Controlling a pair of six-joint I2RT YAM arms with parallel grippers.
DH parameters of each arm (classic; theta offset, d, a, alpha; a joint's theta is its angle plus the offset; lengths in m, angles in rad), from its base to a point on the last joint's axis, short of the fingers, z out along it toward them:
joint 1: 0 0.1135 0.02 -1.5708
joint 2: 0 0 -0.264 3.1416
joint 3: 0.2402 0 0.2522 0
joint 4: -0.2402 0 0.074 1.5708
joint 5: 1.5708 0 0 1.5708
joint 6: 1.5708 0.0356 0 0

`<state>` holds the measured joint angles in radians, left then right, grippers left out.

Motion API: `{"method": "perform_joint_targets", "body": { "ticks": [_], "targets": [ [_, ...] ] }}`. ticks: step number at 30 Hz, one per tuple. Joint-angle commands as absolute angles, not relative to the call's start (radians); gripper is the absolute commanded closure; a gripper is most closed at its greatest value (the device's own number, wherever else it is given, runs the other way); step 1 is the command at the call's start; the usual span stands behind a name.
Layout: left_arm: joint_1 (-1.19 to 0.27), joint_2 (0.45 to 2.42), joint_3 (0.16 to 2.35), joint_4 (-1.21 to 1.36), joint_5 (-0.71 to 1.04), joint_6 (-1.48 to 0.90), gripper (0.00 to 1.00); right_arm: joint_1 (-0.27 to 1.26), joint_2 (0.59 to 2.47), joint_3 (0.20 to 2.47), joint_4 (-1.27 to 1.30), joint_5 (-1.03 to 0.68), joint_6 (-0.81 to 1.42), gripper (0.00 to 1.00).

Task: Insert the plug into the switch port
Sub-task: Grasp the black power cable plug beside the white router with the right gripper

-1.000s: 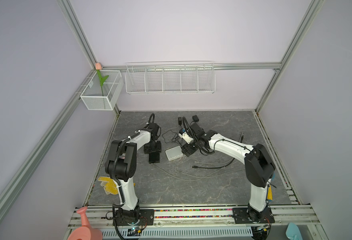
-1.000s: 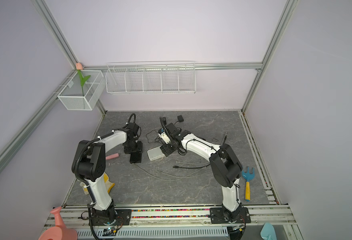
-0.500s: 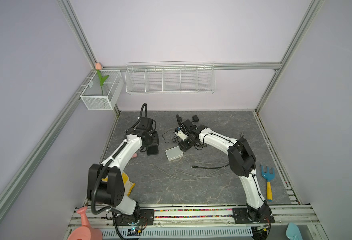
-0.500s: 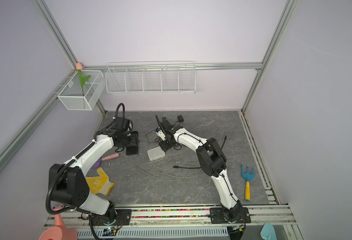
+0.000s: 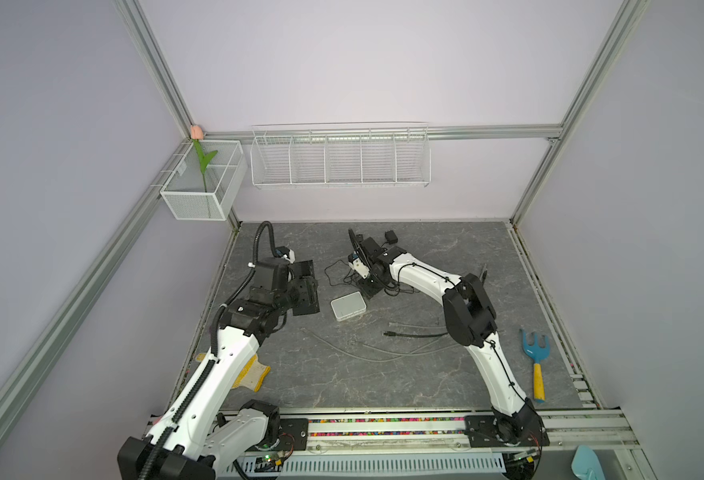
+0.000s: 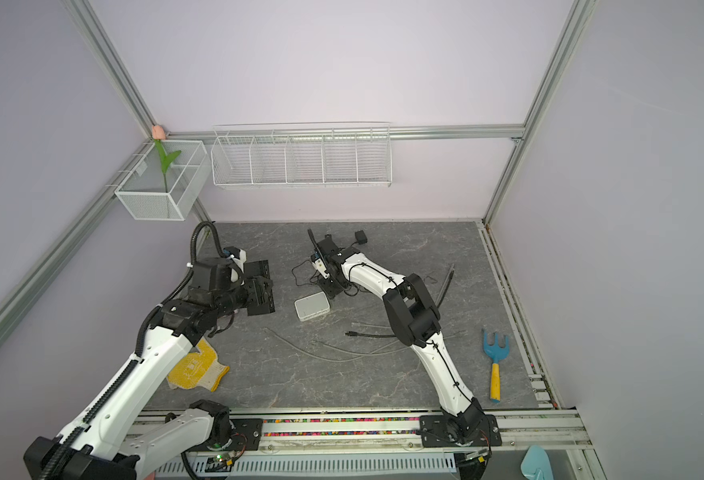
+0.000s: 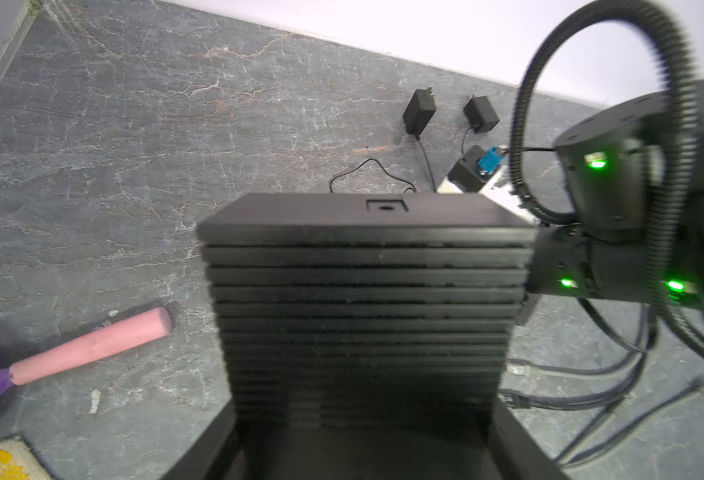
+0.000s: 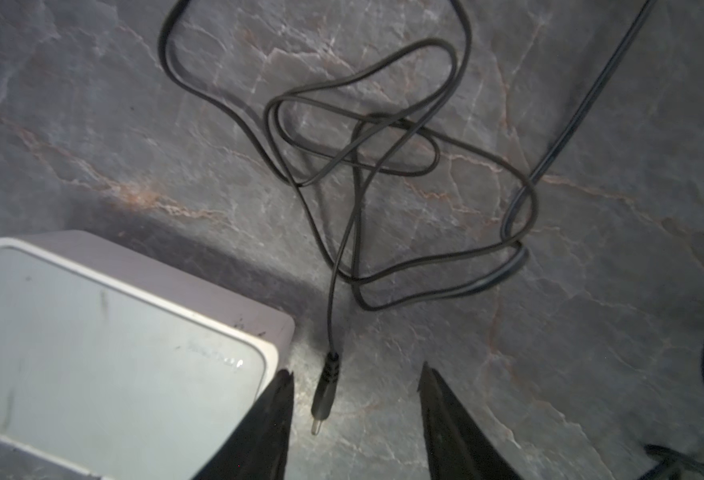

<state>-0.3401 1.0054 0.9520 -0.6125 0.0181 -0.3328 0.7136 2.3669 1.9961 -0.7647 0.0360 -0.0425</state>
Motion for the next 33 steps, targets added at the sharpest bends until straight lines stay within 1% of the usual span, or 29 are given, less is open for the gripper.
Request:
{"method": "perform_joint_targets", "body": {
  "ticks": [1, 6, 11, 16, 17, 20, 22, 23, 27, 30, 33],
  "targets": [
    [-0.348, 0.962, 0.918, -0.55, 0.064, -0.368, 1.0, 0.71, 2.389, 2.022, -0.796, 0.046, -0.03, 0.5],
    [-0.359, 0.924, 0.859, -0.527, 0.077, -0.392, 1.0, 0.722, 2.418, 2.051, -0.809, 0.056, -0.025, 0.51],
    [-0.362, 0.897, 0.815, -0.524, 0.092, -0.407, 1.0, 0.736, 2.445, 2.076, -0.839, 0.084, -0.025, 0.57],
    [-0.365, 0.832, 0.781, -0.515, 0.099, -0.41, 1.0, 0.749, 2.456, 2.07, -0.847, 0.081, -0.026, 0.59],
    [-0.365, 0.825, 0.777, -0.516, 0.104, -0.411, 1.0, 0.749, 2.458, 2.068, -0.849, 0.074, -0.026, 0.61],
    [-0.37, 0.803, 0.768, -0.527, 0.113, -0.415, 1.0, 0.749, 2.459, 2.062, -0.864, 0.057, -0.013, 0.74],
    [-0.379, 0.789, 0.762, -0.535, 0.116, -0.41, 1.0, 0.749, 2.446, 2.043, -0.86, 0.045, -0.004, 0.79],
    [-0.391, 0.782, 0.76, -0.541, 0.109, -0.404, 1.0, 0.75, 2.43, 2.023, -0.848, 0.042, 0.0, 0.83],
    [-0.485, 0.761, 0.758, -0.553, 0.045, -0.374, 1.0, 0.747, 2.353, 1.962, -0.81, 0.05, 0.018, 0.93],
    [-0.547, 0.759, 0.713, -0.489, 0.06, -0.388, 1.0, 0.728, 2.275, 1.942, -0.784, 0.012, 0.035, 0.93],
    [-0.613, 0.759, 0.631, -0.368, 0.089, -0.42, 1.0, 0.694, 2.164, 1.875, -0.699, -0.108, 0.071, 0.93]
  ]
}}
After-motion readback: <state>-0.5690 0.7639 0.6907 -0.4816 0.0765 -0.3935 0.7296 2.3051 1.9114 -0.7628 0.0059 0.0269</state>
